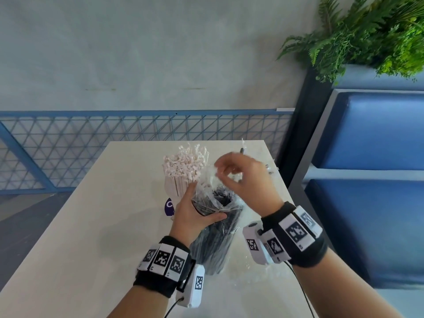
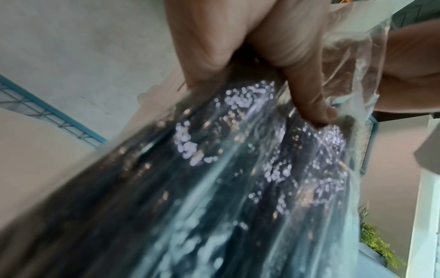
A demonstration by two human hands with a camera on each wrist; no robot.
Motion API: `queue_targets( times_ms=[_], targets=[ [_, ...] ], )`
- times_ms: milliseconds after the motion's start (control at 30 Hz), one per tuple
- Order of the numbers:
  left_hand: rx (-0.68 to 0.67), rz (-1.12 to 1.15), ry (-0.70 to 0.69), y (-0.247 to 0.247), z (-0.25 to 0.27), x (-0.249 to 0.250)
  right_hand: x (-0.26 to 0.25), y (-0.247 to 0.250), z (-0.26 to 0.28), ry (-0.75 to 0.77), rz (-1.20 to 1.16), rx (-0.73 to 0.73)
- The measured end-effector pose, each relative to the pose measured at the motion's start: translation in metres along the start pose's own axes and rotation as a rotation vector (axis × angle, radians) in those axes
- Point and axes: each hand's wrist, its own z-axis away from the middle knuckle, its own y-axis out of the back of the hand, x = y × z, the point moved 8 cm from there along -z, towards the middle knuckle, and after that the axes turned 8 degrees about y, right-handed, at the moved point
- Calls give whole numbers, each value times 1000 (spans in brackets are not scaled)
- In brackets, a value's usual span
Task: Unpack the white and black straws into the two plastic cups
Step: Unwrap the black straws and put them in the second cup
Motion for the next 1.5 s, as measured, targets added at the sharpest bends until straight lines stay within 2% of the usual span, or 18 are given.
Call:
queue_targets(
  times_ms=[67,100,233,433,567,767,933,1100,1233,1367,1500],
  targets=[
    [2,-8,-37,-2,0,1,4,-26,10,-81,58,-294],
    [1,-14,-50,-2,-1,0,5,-32,15,-96,78,-364],
    [-35,-8,-56,-4,-1,-2,0,-43,20,-34,120,-480],
    [-94,-24,-56,-10,-2,-5,-4,-53,21,-57,214,-511],
    [-108,-21,-75,-10,-4,-5,-7,-59,23,-59,312,-628],
    [-103,27,-73,-13,-9,-13,-1,-61,20,-132,254,-600],
    [-90,-15,-84,-11,-8,-13,10,-41,12,-211,63,-384],
    [-73,-15,-65,-7,-8,-14,15,-12,-1,-251,-24,-259],
    [-80,-14,-59,-8,-9,-16,18,-6,-4,-262,13,-284],
    [-59,-29,-67,-6,-11,-17,25,-26,10,-316,78,-417],
    [-52,-14,-74,-8,-11,-19,24,-45,18,-293,78,-444]
  ],
)
